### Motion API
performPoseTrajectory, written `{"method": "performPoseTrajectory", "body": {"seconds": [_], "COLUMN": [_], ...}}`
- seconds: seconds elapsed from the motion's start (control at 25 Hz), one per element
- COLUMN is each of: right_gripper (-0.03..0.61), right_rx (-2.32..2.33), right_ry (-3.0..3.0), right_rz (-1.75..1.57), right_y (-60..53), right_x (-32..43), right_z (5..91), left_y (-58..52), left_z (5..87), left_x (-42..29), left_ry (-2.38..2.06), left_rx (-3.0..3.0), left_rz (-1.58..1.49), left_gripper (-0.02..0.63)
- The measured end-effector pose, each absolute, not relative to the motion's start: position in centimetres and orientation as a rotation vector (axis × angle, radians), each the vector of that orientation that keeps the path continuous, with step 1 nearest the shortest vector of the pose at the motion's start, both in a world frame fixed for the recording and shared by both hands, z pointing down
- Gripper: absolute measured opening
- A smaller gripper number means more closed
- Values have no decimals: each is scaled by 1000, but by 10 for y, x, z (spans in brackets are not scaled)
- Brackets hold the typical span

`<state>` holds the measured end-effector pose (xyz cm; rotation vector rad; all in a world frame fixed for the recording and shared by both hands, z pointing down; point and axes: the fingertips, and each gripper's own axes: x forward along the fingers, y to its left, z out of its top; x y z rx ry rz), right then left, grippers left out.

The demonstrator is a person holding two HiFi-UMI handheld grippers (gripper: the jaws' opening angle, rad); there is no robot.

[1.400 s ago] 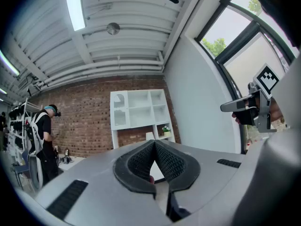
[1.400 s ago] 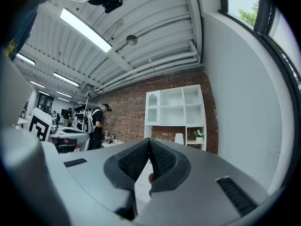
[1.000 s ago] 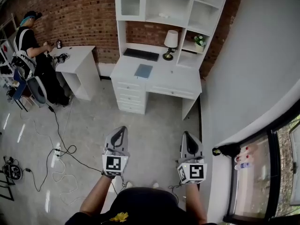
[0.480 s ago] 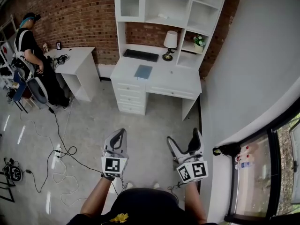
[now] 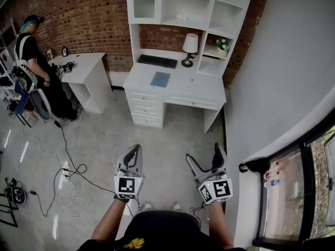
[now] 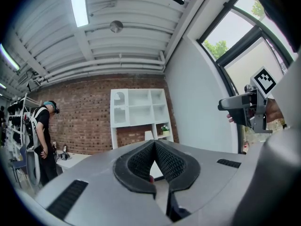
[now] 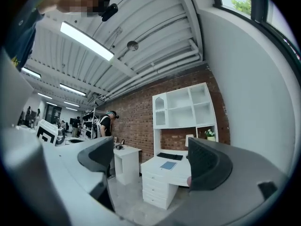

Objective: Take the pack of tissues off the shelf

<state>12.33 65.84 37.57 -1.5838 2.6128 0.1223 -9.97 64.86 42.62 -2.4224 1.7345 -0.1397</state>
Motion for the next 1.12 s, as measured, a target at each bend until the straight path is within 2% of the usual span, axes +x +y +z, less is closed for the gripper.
{"method": "performPoseTrajectory", "body": {"seconds": [0.52,0.76,1.12], "right_gripper": [472,472,472], "right_rx": [-1685,-1737,-1692], "right_ry": [2649,2615,2619], "right_rz": [88,94,116], "right_y": [649,647,554], "right_x": [28,41,59], "right_z": [395,391,400], "left_y": [640,625,537], "left_z": [442,451,444], "left_x": [-195,-195,-162], "left_ry": [1716,1703,1682], "left_rx": [-2488,-2508,-2491], "left_rz": [-145,-152,-182], "left_gripper": [17,17,17]}}
